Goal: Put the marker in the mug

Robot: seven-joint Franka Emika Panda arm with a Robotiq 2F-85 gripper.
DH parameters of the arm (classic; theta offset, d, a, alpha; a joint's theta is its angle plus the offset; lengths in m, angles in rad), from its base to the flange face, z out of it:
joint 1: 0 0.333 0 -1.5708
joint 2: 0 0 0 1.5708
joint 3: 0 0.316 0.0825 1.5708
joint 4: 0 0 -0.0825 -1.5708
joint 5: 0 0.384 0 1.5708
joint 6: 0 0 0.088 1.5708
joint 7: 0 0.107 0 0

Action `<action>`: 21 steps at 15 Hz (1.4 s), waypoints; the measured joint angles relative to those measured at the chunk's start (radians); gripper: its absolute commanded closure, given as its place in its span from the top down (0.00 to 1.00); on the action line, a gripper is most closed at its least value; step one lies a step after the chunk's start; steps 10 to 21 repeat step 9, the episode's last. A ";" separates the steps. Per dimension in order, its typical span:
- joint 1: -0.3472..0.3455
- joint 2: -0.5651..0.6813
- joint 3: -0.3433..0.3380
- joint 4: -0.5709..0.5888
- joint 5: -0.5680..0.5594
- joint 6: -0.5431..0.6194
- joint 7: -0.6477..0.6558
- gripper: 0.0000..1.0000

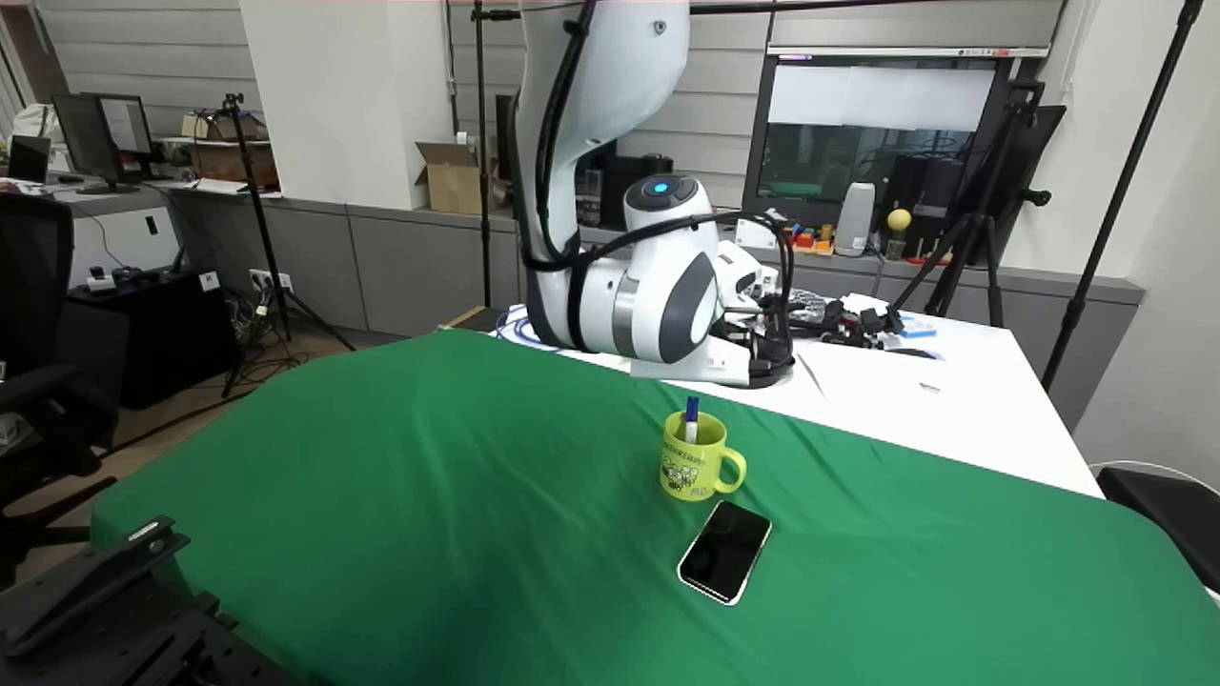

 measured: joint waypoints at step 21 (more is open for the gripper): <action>0.000 -0.048 -0.002 -0.004 -0.002 -0.005 -0.002 1.00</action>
